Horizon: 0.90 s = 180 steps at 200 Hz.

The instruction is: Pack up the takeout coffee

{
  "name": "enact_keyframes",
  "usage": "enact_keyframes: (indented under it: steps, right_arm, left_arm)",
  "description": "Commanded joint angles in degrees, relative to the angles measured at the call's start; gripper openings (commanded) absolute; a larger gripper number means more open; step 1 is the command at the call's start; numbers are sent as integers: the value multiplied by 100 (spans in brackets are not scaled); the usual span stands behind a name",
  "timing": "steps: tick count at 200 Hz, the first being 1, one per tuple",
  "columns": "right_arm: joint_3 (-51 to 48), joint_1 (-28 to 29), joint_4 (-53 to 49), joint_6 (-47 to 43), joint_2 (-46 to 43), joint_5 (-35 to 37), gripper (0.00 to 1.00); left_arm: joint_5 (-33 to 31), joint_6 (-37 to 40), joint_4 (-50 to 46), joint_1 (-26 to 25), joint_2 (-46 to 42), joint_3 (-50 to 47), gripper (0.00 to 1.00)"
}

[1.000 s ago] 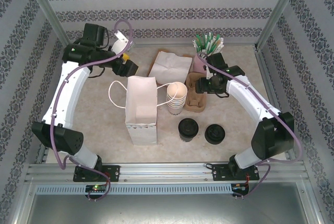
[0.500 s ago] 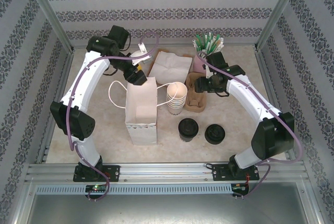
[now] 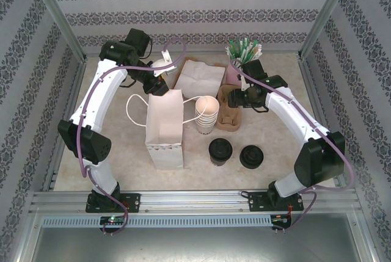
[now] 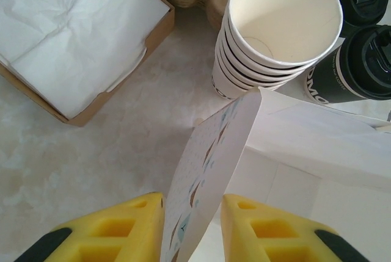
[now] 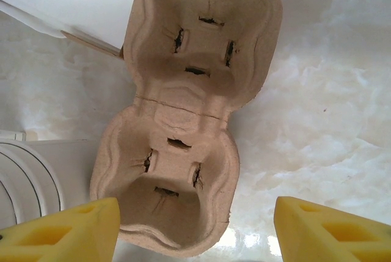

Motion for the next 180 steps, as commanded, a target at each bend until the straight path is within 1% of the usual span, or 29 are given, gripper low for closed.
enact_keyframes:
  steps: [1, 18, 60, 74, 120, 140, 165, 180]
  right_arm:
    - [136, -50, -118, 37, -98, -27, 68]
    - [127, -44, -112, 55, -109, -29, 68]
    - [101, -36, -118, 68, -136, -55, 68]
    - [84, -40, -118, 59, -146, -49, 68]
    - [66, -40, -76, 59, -170, -85, 68]
    - [74, -40, -52, 66, -153, -130, 68]
    - [92, -40, -53, 60, -90, -151, 68]
    - [92, -35, -51, 60, -51, -151, 68]
  left_arm:
    - [72, 143, -282, 20, 33, 191, 30]
    - [101, 119, -298, 21, 36, 196, 28]
    - [189, -38, -335, 15, -23, 218, 5]
    - [212, -134, -335, 15, -71, 209, 0]
    - [160, -739, -202, 17, -285, 53, 0]
    - [-45, -1372, 21, 7, -406, -53, 0]
    - [79, -2091, 243, 0, -570, -234, 0]
    - [12, -2484, 199, 0, -557, -222, 0]
